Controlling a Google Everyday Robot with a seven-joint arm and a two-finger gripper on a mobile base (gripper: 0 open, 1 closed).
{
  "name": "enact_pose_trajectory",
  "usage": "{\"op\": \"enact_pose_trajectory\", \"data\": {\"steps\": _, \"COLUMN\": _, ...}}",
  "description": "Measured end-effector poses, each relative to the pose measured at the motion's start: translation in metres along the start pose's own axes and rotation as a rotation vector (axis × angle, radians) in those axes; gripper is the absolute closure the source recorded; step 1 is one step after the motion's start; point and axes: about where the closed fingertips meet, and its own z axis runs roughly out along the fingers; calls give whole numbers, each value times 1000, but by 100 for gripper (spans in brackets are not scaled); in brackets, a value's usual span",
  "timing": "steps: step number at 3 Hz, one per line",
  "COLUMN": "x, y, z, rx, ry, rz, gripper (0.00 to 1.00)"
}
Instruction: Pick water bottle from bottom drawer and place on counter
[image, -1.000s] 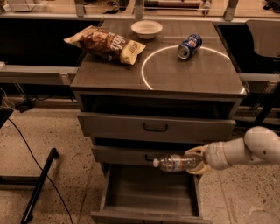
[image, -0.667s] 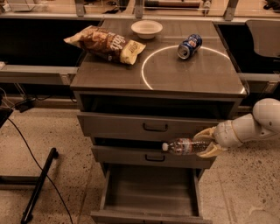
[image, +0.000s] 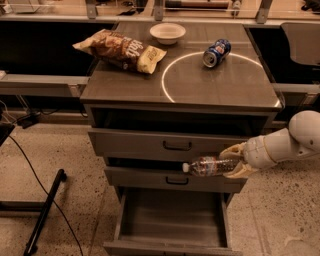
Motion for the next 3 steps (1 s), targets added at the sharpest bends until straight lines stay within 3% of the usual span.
{"op": "enact_pose_trajectory", "data": {"steps": 1, "x": -52, "y": -2, "z": -32, "rx": 111, "ry": 116, "rz": -112, "gripper": 100}}
{"op": "enact_pose_trajectory", "data": {"steps": 2, "x": -102, "y": -20, "z": -67, "rx": 169, "ry": 187, "rz": -194, "gripper": 100}}
{"op": "enact_pose_trajectory", "data": {"steps": 3, "x": -132, "y": -54, "z": -100, "rx": 164, "ry": 227, "rz": -200, "gripper": 100}}
